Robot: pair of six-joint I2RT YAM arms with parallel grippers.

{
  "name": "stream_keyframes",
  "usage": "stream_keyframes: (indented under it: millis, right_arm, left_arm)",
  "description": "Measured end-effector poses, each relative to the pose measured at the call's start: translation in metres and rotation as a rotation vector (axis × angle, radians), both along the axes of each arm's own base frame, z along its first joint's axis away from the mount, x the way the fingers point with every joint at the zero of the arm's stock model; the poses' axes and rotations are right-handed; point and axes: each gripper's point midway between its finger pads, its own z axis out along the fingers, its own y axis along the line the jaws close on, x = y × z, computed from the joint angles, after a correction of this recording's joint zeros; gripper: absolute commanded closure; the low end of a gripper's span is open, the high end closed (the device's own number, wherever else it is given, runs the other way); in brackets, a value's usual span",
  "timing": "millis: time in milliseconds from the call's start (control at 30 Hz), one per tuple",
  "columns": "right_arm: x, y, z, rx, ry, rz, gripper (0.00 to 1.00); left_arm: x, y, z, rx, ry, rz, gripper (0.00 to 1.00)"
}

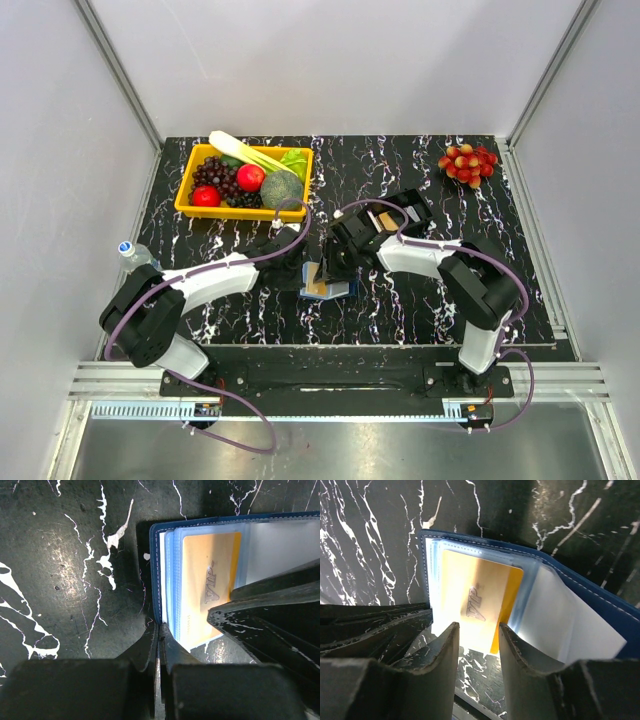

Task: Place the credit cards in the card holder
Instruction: Insert the credit card into the card holder.

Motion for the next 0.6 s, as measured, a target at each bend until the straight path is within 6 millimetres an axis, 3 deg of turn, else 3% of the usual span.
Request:
stream_keyframes:
  millis: [300, 600]
  right_arm:
    - [0.001, 0.016, 0.002, 0.081, 0.015, 0.011, 0.56]
    - [0.009, -0.002, -0.005, -0.012, -0.020, -0.060, 0.55]
  left_arm:
    - [0.000, 0.001, 0.000, 0.002, 0.002, 0.003, 1.00]
    - [0.001, 0.002, 0.000, 0.002, 0.002, 0.005, 1.00]
